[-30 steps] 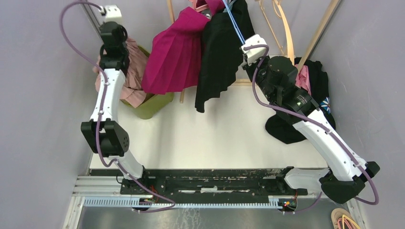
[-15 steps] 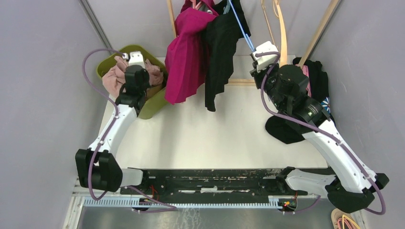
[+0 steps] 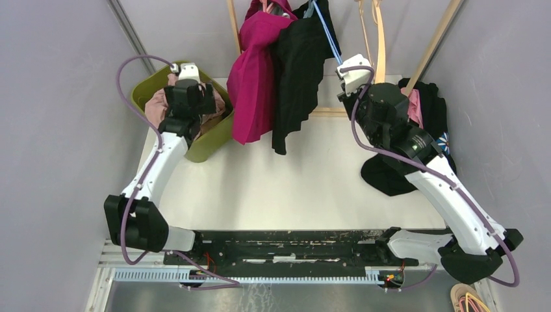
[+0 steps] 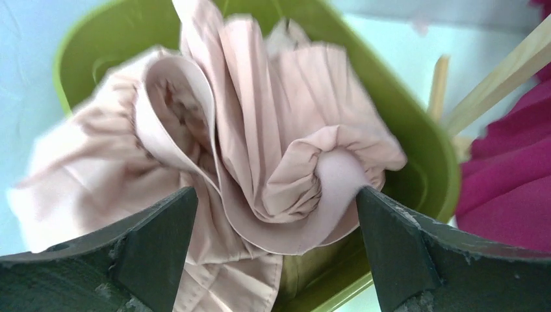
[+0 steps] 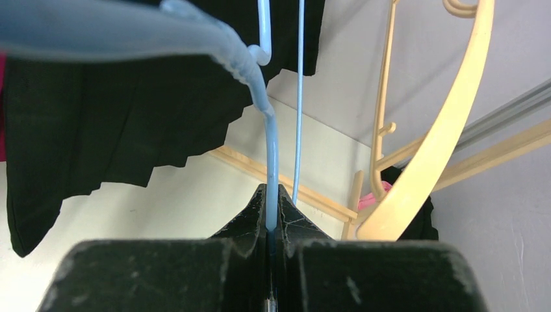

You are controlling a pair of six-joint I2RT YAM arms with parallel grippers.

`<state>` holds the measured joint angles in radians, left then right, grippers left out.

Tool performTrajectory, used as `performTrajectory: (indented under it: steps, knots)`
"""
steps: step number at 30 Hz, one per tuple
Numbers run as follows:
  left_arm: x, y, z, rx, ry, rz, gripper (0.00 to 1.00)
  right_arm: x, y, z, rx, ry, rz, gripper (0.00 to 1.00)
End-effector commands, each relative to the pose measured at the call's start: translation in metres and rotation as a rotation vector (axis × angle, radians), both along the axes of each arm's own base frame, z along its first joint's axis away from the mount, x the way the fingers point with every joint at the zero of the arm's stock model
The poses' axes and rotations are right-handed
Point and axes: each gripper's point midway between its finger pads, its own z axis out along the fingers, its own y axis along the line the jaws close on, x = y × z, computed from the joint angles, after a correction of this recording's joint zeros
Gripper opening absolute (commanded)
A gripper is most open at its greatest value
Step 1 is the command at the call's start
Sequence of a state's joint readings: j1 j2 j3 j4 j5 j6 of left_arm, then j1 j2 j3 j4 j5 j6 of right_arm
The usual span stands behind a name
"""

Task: Remove the skirt from the hanger
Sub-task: Place the skirt in the bin, then place the hanger at the clothesline.

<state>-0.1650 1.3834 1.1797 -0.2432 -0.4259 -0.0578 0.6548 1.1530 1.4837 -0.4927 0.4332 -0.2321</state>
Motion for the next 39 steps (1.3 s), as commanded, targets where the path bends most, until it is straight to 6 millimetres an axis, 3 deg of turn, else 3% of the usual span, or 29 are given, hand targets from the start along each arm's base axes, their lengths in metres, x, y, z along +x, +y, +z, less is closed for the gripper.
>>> performTrajectory:
  steps: [1,4,8,13,17,22,30,39]
  knots:
    - [0.009,-0.007,0.06,-0.051,-0.113,-0.019,0.99,0.014,-0.011,0.03,0.047,-0.058,-0.084,0.01]
    - [0.001,-0.019,0.074,-0.079,-0.137,-0.061,0.99,0.029,-0.022,0.031,0.056,-0.052,-0.166,0.01]
    - [-0.01,-0.029,0.074,-0.07,-0.134,-0.089,0.99,0.041,-0.033,0.033,0.108,-0.038,-0.239,0.01]
    - [-0.02,-0.031,0.076,-0.046,-0.127,-0.095,0.98,0.062,-0.03,0.034,0.142,-0.045,-0.263,0.01]
    - [-0.028,-0.033,0.081,-0.05,-0.133,-0.106,0.98,0.091,-0.019,0.042,0.182,-0.058,-0.27,0.01]
    - [-0.04,-0.031,0.082,-0.046,-0.133,-0.11,0.97,0.12,-0.01,0.05,0.25,-0.067,-0.264,0.01]
    - [-0.062,-0.022,0.085,-0.037,-0.141,-0.093,0.97,0.161,-0.023,0.065,0.332,-0.104,-0.296,0.01]
    - [-0.069,-0.013,0.084,-0.007,-0.142,-0.06,0.97,0.201,-0.013,0.078,0.408,-0.144,-0.263,0.01]
